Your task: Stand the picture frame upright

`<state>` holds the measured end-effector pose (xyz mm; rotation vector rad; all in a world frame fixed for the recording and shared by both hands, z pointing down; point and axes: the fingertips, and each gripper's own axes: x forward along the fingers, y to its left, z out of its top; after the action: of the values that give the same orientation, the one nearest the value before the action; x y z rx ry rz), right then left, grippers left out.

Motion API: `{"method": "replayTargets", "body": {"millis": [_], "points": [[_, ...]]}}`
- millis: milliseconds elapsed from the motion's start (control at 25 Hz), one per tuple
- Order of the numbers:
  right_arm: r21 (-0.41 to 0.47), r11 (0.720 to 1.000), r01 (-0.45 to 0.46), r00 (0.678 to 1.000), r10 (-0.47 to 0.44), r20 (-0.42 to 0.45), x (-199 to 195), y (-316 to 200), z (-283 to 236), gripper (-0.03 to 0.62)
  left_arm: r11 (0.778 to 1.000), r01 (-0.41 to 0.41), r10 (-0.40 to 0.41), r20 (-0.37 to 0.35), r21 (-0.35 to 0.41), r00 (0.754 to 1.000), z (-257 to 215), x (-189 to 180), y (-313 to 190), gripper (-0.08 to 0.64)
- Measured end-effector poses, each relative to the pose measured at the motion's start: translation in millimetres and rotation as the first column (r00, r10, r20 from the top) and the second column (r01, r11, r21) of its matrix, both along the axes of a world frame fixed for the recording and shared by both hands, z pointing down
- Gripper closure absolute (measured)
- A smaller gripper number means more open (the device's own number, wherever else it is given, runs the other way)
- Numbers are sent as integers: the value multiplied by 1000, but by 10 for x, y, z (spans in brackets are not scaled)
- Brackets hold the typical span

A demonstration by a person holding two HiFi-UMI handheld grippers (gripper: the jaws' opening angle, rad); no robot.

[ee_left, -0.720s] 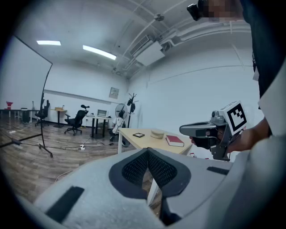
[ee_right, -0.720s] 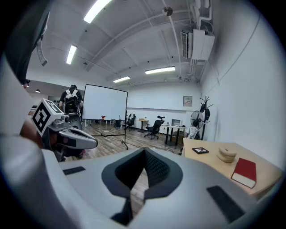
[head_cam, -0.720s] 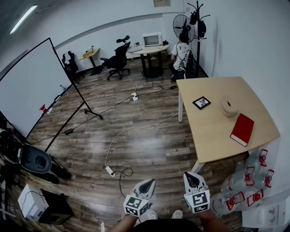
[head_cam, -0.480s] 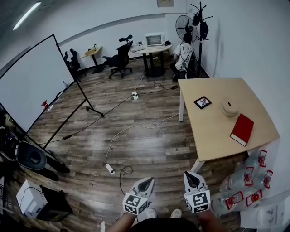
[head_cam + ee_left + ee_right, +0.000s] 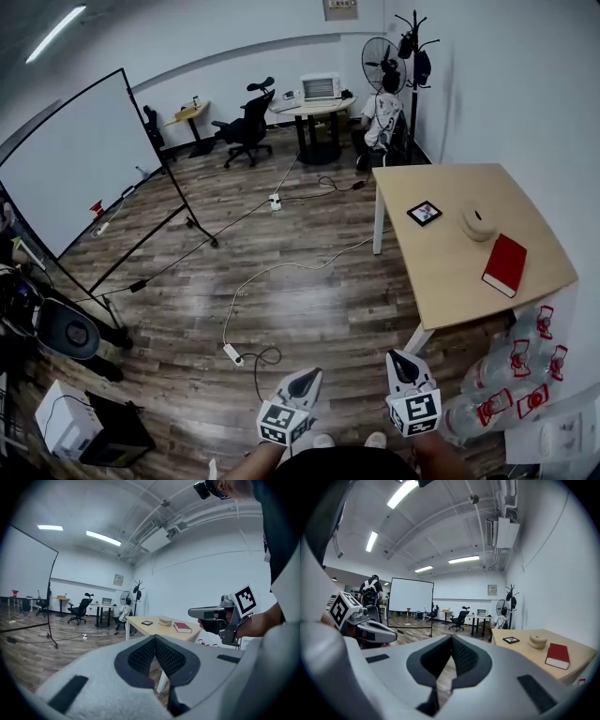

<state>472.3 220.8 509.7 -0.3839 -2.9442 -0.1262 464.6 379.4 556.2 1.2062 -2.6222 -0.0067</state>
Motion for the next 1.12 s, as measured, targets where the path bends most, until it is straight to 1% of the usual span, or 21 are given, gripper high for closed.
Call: {"method": "replayTargets", "body": {"millis": [200, 320, 400, 520, 680, 920, 1120], "points": [[-7, 998, -57, 998, 57, -8, -93, 99, 5, 583, 1000, -3, 3, 17, -5, 1000, 21, -107, 313, 565], [-12, 997, -78, 997, 77, -8, -166, 150, -2, 583, 1000, 13, -13, 4, 4, 1000, 49, -208, 464, 565], [-13, 997, -79, 997, 79, -17, -236, 165, 21, 583, 1000, 24, -23, -10, 9, 1000, 78, -275, 512, 565], [-20, 996, -82, 996, 81, -26, -419, 96, 79, 583, 1000, 21, -21, -12, 1, 1000, 143, -452, 454, 565], [-31, 997, -77, 997, 76, -26, -763, -40, 135, 583, 1000, 26, -26, -14, -4, 1000, 164, -773, 319, 565], [-53, 995, -83, 997, 83, 4, -1470, -333, 51, 583, 999, 12, -11, 27, -41, 1000, 14, -1515, 50, 565], [-58, 996, -72, 997, 73, 6, -1959, -627, 20, 583, 999, 21, -20, 23, -40, 1000, -63, -2025, -256, 565]]}}
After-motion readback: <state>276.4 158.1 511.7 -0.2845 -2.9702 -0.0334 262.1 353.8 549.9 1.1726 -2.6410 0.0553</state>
